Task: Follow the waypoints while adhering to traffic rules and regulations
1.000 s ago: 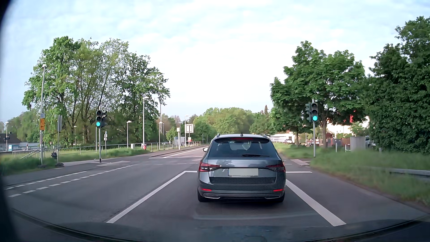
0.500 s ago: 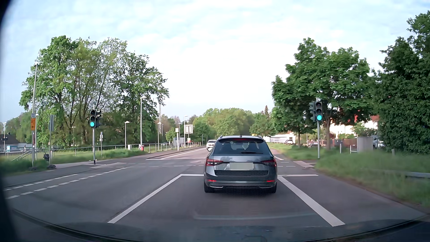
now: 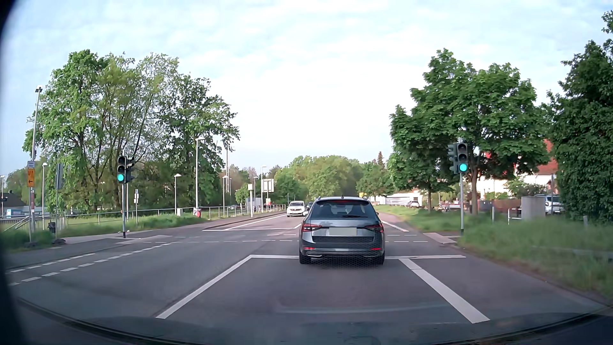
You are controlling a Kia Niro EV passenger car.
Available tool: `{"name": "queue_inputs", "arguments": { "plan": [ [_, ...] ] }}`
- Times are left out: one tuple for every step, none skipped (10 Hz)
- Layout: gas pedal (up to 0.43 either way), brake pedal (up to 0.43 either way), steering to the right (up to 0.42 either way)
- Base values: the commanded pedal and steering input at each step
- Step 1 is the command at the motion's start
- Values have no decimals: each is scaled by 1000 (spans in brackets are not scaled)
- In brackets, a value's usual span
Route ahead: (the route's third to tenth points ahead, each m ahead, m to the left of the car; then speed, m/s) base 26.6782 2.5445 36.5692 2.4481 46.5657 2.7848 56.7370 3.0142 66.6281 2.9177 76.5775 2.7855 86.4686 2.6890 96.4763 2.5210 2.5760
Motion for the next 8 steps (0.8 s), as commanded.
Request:
{"name": "queue_inputs", "arguments": {
  "plan": [
    [299,0,-2],
    [319,0,-2],
    [331,0,-2],
    [350,0,-2],
    [358,0,-2],
    [370,0,-2],
    [370,0,-2],
    [378,0,-2]
  ]
}}
